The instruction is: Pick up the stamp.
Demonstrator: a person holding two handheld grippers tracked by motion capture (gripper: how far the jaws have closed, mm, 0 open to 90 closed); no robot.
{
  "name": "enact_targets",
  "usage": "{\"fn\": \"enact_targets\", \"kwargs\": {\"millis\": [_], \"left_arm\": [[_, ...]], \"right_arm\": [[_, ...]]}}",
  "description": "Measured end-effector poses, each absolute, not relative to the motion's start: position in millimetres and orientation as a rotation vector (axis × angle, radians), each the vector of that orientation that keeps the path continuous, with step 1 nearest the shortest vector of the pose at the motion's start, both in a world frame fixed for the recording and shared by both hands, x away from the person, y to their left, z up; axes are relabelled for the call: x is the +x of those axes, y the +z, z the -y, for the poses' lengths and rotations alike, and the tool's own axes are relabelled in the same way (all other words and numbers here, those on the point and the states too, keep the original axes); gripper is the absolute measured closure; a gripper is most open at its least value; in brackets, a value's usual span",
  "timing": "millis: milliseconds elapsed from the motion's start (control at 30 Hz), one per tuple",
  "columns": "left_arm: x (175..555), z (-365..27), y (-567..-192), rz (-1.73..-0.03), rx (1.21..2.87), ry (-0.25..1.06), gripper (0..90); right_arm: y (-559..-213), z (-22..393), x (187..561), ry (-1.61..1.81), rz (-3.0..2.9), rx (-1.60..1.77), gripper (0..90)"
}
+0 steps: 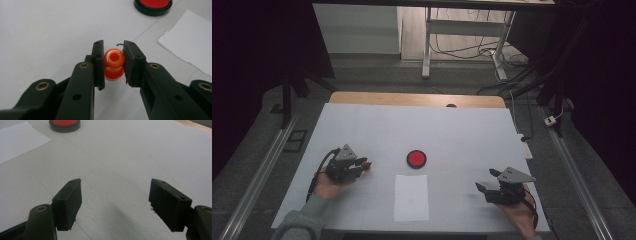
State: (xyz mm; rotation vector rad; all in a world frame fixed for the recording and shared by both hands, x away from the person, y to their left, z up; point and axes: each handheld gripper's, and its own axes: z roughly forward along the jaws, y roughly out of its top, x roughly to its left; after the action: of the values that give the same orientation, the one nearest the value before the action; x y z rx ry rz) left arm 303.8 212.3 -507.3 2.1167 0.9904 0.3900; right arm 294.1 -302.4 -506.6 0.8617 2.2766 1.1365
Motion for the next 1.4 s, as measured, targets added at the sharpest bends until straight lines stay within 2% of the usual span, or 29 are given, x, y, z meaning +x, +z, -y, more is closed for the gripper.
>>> {"fn": "enact_targets", "kwargs": {"millis": [467, 1400], "left_arm": [[296.8, -210.5, -487.1, -0.925, 2.018, 0.346, 71.6], [298.8, -172.0, -459.5, -0.761, 2.005, 0.260, 71.6]], "right_arm": [[-506.0, 296.3, 295.4, 1.147, -2.271, 0.838, 26.0], [-504.8, 292.1, 296.0, 1.150, -2.265, 0.829, 27.2]]}}
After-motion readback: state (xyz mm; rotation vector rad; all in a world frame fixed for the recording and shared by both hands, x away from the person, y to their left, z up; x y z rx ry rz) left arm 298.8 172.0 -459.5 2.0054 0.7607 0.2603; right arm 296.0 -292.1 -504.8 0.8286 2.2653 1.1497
